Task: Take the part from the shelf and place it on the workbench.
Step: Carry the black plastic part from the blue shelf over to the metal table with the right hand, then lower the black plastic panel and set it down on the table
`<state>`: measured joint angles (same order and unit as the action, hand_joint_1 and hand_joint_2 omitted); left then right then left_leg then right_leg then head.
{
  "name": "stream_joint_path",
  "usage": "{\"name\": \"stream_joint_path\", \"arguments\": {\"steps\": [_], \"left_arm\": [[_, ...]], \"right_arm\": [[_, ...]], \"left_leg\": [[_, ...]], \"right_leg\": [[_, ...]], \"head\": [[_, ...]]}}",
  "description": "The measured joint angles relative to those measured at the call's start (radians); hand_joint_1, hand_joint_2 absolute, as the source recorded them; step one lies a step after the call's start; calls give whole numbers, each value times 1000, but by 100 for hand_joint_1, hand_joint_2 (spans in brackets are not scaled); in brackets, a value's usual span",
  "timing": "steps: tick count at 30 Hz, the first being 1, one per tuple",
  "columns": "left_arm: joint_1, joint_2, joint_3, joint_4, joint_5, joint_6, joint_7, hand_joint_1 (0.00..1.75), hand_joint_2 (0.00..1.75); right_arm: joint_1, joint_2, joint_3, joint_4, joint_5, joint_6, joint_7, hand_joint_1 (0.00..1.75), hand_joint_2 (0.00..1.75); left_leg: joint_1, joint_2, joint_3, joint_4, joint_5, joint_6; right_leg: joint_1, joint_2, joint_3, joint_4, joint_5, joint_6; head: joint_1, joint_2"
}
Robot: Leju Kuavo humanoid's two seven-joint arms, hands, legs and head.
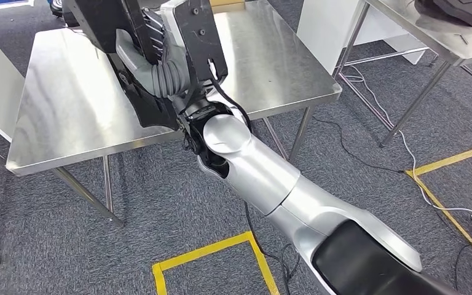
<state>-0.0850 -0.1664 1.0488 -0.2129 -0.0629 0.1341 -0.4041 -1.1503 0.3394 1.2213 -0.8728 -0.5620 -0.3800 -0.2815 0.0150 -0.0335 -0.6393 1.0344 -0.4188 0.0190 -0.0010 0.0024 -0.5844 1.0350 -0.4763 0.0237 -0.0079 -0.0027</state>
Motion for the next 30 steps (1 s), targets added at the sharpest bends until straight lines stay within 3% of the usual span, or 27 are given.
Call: {"name": "stream_joint_path", "arguments": {"steps": [4,7,25,30], "left_arm": [[1,-1,1,0,-4,31,18,0,175],[2,-6,2,0,-9,57,32,0,175],[5,-15,3,0,-29,80,32,0,175],[6,-14,3,0,-42,90,32,0,175]], "right_arm": [[5,1,5,1,-4,11,9,175,175],[26,1,13,9,-8,25,-6,175,175],[48,1,33,46,-15,34,-34,175,175],[54,1,38,47,3,36,-41,175,175]], "left_leg": [[1,0,-1,-1,0,2],[4,1,2,-6,4,-4],[3,1,1,-11,7,-11],[-3,0,-2,-5,1,1]], "right_leg": [[1,1,8,-19,11,1],[3,1,7,-19,12,-1],[3,1,5,-18,13,-3],[-5,1,7,-22,15,1]], "head": [[0,0],[0,0],[0,0],[0,0]]}}
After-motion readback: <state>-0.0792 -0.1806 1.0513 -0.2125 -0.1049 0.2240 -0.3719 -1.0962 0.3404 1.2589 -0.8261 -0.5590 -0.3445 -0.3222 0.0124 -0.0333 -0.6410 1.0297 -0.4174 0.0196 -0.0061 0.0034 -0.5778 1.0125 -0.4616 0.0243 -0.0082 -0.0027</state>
